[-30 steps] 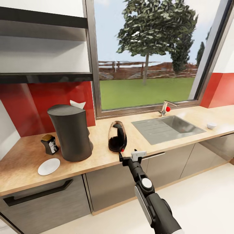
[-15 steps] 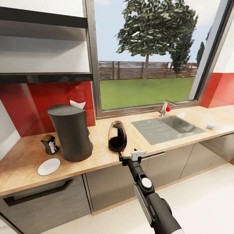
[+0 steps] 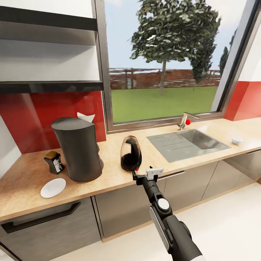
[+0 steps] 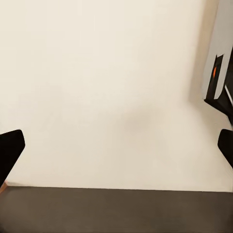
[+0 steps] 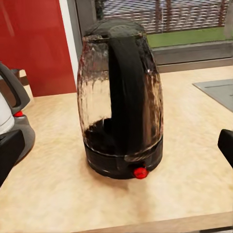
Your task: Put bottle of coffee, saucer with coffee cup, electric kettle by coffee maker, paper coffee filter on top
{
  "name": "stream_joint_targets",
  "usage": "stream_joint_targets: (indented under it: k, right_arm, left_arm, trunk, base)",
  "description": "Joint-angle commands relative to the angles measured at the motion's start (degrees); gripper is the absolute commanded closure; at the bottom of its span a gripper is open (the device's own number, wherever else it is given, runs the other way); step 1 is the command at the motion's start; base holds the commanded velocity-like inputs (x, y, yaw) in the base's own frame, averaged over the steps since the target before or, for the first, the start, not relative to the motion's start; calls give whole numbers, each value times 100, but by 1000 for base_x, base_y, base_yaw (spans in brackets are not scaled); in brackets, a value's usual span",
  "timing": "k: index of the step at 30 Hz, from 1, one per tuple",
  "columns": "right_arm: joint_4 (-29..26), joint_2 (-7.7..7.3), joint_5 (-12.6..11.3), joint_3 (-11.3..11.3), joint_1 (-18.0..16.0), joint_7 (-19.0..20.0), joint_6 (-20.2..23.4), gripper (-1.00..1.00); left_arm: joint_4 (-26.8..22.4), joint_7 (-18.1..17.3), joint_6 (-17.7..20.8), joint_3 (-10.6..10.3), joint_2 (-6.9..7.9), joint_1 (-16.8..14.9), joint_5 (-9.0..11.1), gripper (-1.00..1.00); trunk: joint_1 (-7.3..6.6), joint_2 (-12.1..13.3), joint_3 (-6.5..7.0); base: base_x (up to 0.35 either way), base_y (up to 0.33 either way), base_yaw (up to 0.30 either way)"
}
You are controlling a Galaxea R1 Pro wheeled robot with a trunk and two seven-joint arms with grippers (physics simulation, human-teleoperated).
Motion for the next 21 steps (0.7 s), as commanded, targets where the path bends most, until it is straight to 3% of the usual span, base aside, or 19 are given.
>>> stream_joint_targets:
  k: [1, 9, 12, 21]
  right_arm:
    - [1, 0, -8, 11, -5, -33, -4, -100]
    - [-96, -80, -41, 23, -4, -35, -1, -100]
    - [-131, 0, -138, 29, -12, -53, 7, -100]
    - [-107, 0, -140, 1, -21, -54, 8, -100]
  left_arm:
    - [-13, 2, 11, 40, -3, 1, -58, -100]
    - [33, 9, -20, 47, -44, 1, -67, -100]
    - [-10, -9, -58, 40, -37, 7, -93, -100]
    - [-19, -51, 2, 43, -51, 19, -75, -100]
  trunk:
    - [4, -11, -11]
    - [4, -11, -11]
    - [4, -11, -11]
    - [4, -11, -11]
  base:
    - [0, 0, 0]
    - [0, 0, 0]
    - [0, 0, 0]
    - [0, 0, 0]
